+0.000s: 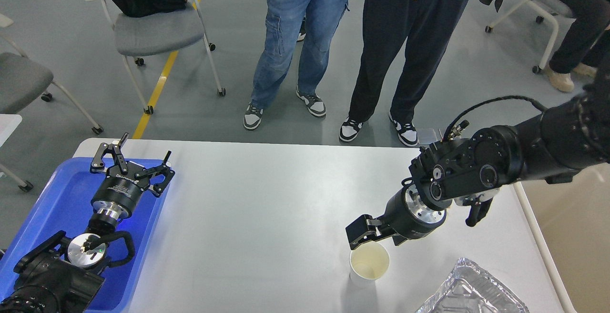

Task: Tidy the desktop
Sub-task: 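Lower the right gripper down onto the small paper cup, then close the right gripper on the paper cup rim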

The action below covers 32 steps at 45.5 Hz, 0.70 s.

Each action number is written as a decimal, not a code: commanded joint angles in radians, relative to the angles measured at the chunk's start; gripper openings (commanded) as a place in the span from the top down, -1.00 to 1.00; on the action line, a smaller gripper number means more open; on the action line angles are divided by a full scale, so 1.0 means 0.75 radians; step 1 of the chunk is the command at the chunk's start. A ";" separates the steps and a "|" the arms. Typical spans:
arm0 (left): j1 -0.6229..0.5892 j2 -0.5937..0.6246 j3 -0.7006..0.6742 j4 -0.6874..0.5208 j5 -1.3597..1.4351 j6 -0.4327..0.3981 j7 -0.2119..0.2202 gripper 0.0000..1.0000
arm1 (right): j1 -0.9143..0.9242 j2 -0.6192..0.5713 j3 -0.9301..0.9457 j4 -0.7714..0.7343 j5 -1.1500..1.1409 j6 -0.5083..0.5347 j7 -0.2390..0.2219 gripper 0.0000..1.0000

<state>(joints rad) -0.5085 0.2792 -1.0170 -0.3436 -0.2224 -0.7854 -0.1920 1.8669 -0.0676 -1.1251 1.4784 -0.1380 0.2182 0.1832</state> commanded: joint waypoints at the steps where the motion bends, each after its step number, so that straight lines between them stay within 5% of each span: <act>1: -0.001 0.000 0.000 0.000 0.000 0.000 -0.002 -1.00 | -0.155 0.019 -0.005 -0.085 -0.029 -0.092 0.001 -1.00; 19: -0.001 0.000 0.000 0.000 0.000 0.000 -0.002 -1.00 | -0.305 0.019 -0.024 -0.179 -0.078 -0.131 0.003 -1.00; 32: -0.001 0.000 0.000 0.000 0.000 0.000 -0.002 -1.00 | -0.383 0.019 -0.034 -0.229 -0.102 -0.152 0.007 -0.75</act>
<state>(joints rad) -0.5091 0.2792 -1.0170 -0.3437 -0.2224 -0.7854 -0.1933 1.6342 -0.0542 -1.1453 1.3397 -0.2001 0.1177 0.1856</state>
